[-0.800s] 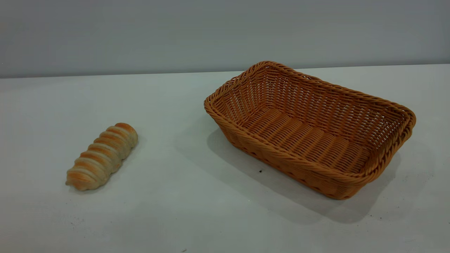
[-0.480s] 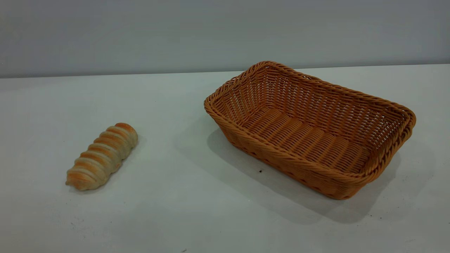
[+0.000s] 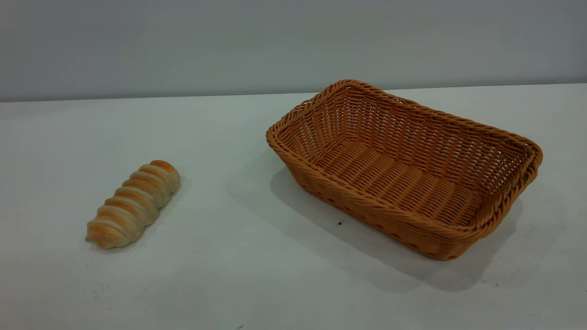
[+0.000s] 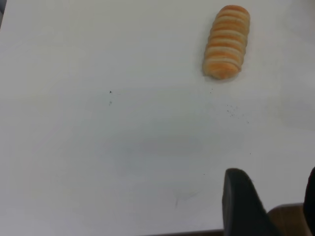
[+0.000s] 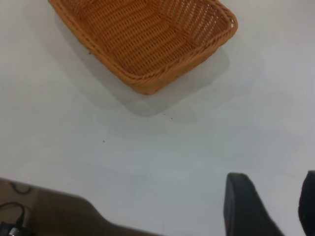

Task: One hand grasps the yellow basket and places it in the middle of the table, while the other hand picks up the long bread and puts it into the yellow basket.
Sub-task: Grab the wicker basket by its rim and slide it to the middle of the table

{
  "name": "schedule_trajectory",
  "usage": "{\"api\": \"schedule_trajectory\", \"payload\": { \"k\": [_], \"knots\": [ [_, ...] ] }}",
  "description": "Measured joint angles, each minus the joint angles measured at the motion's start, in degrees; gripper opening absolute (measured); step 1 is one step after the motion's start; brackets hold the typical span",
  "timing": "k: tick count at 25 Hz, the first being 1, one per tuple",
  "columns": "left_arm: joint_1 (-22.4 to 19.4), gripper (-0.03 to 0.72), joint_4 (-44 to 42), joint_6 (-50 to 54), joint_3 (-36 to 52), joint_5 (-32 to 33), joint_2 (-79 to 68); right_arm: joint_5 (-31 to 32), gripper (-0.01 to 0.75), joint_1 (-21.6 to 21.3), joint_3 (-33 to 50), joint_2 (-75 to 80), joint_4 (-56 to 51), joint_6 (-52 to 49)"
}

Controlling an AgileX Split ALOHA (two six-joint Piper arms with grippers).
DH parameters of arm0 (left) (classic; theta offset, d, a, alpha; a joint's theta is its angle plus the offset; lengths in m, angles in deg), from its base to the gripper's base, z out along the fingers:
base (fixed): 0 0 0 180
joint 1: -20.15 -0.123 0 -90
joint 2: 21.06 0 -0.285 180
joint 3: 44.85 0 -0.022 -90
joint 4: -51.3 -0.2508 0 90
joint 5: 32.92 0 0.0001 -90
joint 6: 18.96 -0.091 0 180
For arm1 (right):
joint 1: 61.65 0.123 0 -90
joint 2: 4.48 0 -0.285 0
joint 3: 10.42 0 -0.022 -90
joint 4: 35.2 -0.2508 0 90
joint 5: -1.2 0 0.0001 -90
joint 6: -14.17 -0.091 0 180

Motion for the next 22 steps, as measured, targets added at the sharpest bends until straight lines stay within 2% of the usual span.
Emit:
{"api": "schedule_trajectory", "payload": {
  "k": [18,20,22],
  "knots": [
    [0.0,0.378,0.0,0.8,-0.1,-0.1,0.0,0.0,0.257,0.0,0.0,0.0,0.0,0.0],
    [0.0,0.378,0.0,1.7,-0.7,-2.2,0.0,0.0,0.257,0.0,0.0,0.0,0.9,-0.1],
    [0.0,0.378,0.6,3.1,-1.4,-7.1,0.0,0.0,0.257,0.0,0.0,0.0,1.4,-1.1]
  ]
}}
